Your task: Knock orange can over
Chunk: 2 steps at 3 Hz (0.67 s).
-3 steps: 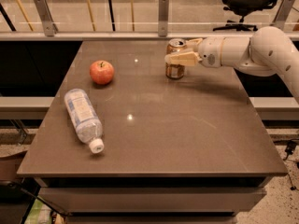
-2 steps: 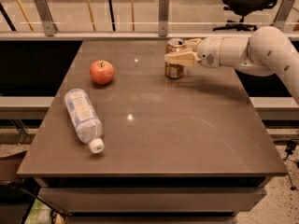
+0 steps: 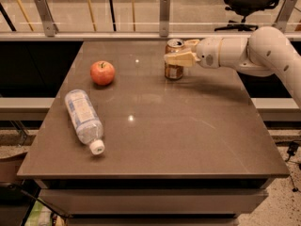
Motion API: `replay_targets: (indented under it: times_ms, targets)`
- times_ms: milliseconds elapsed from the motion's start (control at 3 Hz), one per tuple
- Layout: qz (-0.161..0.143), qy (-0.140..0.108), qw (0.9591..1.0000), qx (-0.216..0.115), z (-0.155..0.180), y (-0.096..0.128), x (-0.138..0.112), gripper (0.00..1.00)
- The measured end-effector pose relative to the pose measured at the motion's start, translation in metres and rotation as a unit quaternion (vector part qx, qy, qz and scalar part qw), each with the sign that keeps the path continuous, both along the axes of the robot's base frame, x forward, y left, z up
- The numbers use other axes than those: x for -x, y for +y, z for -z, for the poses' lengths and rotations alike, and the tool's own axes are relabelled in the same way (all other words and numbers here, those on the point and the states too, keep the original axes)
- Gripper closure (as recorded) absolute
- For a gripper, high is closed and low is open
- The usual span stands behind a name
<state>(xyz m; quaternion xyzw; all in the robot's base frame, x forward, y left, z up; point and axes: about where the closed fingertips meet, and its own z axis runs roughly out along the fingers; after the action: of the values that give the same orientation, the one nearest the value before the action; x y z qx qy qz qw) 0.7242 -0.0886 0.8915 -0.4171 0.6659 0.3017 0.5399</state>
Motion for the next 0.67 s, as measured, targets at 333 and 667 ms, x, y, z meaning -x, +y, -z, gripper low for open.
replay_targets:
  times_ms: [333,667]
  targets:
    - [0.006,0.006,0.9999,0.013,-0.0038,-0.0017,-0.0001,1.00]
    - [0.021,0.018,0.9990,0.034,-0.0083,-0.0069,-0.0005,1.00]
